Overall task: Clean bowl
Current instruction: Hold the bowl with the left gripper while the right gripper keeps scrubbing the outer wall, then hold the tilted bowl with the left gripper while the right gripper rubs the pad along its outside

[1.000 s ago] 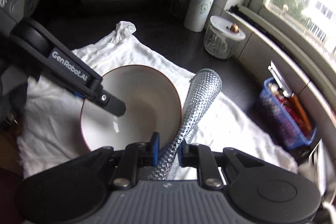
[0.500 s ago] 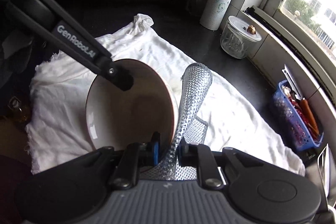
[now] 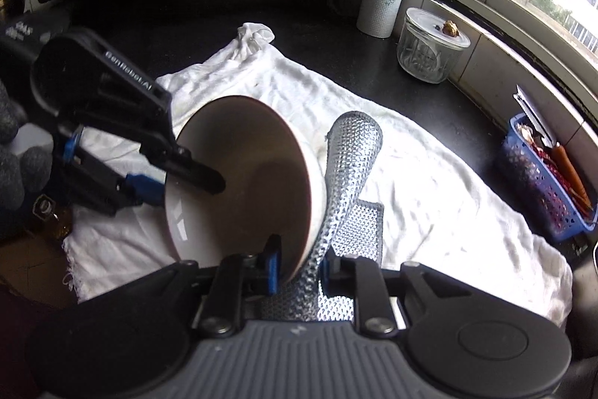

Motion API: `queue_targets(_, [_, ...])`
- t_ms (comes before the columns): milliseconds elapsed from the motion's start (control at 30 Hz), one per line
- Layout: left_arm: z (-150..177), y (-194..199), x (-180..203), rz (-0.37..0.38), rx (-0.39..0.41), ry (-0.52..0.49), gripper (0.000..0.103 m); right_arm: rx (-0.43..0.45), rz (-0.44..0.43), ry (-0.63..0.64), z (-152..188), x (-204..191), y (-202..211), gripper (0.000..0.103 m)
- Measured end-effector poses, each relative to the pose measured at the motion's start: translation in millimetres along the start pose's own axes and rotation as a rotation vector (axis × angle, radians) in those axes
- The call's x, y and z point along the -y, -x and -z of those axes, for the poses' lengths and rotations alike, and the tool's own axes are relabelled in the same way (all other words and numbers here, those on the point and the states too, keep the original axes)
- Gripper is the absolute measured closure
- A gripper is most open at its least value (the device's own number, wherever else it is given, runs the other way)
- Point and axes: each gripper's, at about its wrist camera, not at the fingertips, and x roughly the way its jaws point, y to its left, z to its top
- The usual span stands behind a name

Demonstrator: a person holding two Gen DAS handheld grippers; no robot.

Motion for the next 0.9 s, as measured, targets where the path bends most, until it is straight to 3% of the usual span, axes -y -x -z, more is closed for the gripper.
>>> queue_targets(67, [1.9,-1.1,18.2,-0.047,0.005,-0.161,0.078,0.002,0.013,0.022,0.6,-2.1,-0.2,0.083])
queue_targets(167, [18.9,0.7,70.1,-0.196,0.044,-0.618,0.078,0.009,0.037,0.052,0.4,-2.9,0.1,0.088])
queue_targets(233, [24.2,2.4,77.0,-0.21,0.055,-0.677,0.078,0.021,0.078,0.099,-2.7,-4.3,3.6,0.09])
queue_targets(367, [34.7,5.7,90.7,-0.238,0.079,-0.795,0.09,0.034,0.135,0.182,-4.5,-9.6,7.3,0.091])
queue_targets(467, [42.6,8.1,101.0,-0.259,0.097,-0.883,0.092,0.034,0.153,0.225,-5.0,-14.1,8.4,0.09])
queue_targets(600, [53.2,11.5,114.8,-0.287,0.121,-1.0,0.088,0.022,0.101,0.128,-3.9,-3.2,8.6,0.089])
queue_targets(633, [53.5,12.5,115.9,-0.289,0.126,-1.007,0.088,0.014,0.069,0.076,-3.8,2.4,7.6,0.088])
queue_targets(667, [47.3,14.0,110.4,-0.274,0.129,-0.947,0.088,0.01,0.051,0.05,-4.3,5.0,6.7,0.087])
queue_targets(900, [5.8,19.0,53.3,-0.125,0.082,-0.427,0.084,-0.011,-0.041,-0.051,-0.2,7.6,1.8,0.082])
